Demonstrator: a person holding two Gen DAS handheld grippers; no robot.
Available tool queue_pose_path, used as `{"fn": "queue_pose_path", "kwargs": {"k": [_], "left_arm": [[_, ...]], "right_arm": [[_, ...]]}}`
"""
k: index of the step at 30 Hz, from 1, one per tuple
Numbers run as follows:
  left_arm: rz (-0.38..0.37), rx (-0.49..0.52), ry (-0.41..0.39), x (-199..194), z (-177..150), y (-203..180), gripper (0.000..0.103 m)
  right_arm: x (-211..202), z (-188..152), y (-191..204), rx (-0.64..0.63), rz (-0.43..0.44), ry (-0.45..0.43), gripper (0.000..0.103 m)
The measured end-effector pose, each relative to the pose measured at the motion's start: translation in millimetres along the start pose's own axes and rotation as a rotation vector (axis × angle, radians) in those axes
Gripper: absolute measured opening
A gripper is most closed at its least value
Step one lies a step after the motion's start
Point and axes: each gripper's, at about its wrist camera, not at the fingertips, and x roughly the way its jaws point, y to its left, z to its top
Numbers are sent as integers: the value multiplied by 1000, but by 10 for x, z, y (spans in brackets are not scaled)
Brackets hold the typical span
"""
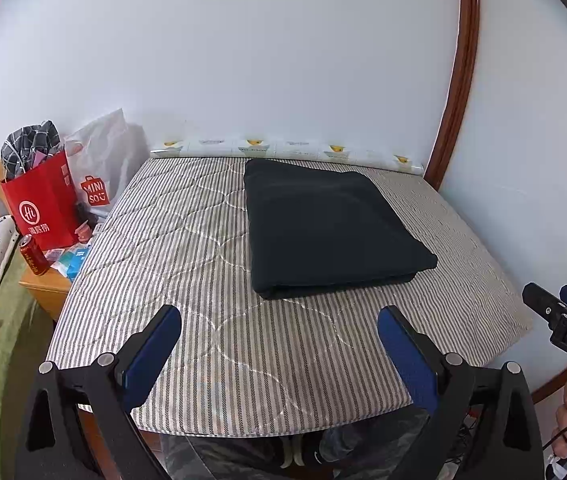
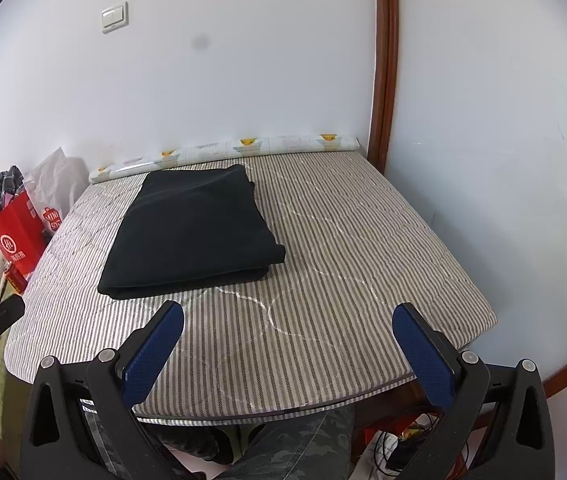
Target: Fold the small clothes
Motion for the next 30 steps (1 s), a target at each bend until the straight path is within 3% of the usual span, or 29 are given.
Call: {"fn": "queue_pose_path", "kwargs": {"k": [30], "left_arm": [[9,8,2,0,19,-46,99]], "right_arm": [[-2,12,-95,19,1,-2,102]]}}
